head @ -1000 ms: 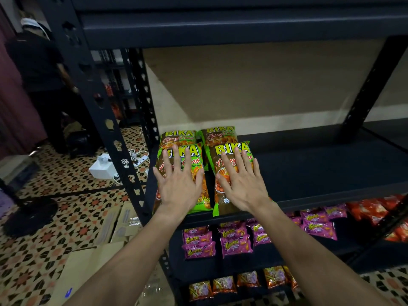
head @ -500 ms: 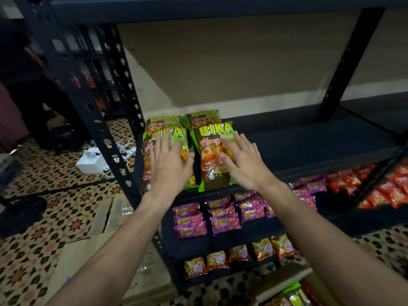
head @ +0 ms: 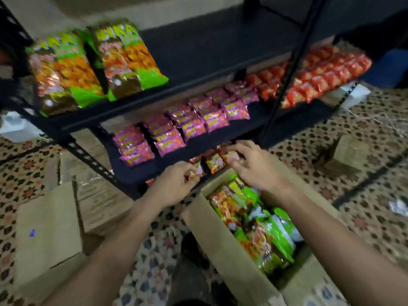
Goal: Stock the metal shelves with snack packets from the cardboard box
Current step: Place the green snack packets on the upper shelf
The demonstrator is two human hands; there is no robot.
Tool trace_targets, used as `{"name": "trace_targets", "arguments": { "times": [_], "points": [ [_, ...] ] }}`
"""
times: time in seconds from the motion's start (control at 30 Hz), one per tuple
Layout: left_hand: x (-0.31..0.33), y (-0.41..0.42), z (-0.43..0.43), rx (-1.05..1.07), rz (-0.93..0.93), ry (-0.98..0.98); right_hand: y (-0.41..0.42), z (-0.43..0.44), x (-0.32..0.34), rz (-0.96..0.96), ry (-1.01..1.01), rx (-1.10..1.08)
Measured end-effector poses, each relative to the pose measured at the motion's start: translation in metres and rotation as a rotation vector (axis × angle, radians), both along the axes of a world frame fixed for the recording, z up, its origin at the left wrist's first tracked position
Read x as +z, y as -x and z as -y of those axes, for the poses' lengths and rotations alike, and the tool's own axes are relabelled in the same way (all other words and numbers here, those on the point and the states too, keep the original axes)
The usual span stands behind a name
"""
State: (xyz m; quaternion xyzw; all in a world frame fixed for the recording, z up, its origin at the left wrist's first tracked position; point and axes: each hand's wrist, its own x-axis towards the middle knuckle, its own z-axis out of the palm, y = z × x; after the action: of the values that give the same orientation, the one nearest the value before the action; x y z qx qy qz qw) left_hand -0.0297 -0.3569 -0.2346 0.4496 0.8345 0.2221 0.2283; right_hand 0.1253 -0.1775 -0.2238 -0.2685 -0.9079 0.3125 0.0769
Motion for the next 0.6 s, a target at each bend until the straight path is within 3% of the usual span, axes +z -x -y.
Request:
{"name": "trace_targets", "arguments": {
  "times": [0.13,0.3,0.4,0.6],
  "points": [
    [-0.045,-0.059,-0.017,-0.137,0.142,0.219,-0.084,-0.001,-0.061,0.154,0.173,-0.106],
    [-0.104,-0.093,-0.037,-0.225,0.179,0.377,-0.158,0.002,-0.136,0.37,0.286,-0.238],
    [-0.143,-0.096,-0.054,-0.229,0.216,0.426,-0.183,-0.003,-0.183,0.502,0.388,-0.355],
    [-0.22,-0.086,-0.083,-0.171,0.196,0.471,-0.198,-0.021,-0.252,0.581,0.496,-0.558]
  ]
}}
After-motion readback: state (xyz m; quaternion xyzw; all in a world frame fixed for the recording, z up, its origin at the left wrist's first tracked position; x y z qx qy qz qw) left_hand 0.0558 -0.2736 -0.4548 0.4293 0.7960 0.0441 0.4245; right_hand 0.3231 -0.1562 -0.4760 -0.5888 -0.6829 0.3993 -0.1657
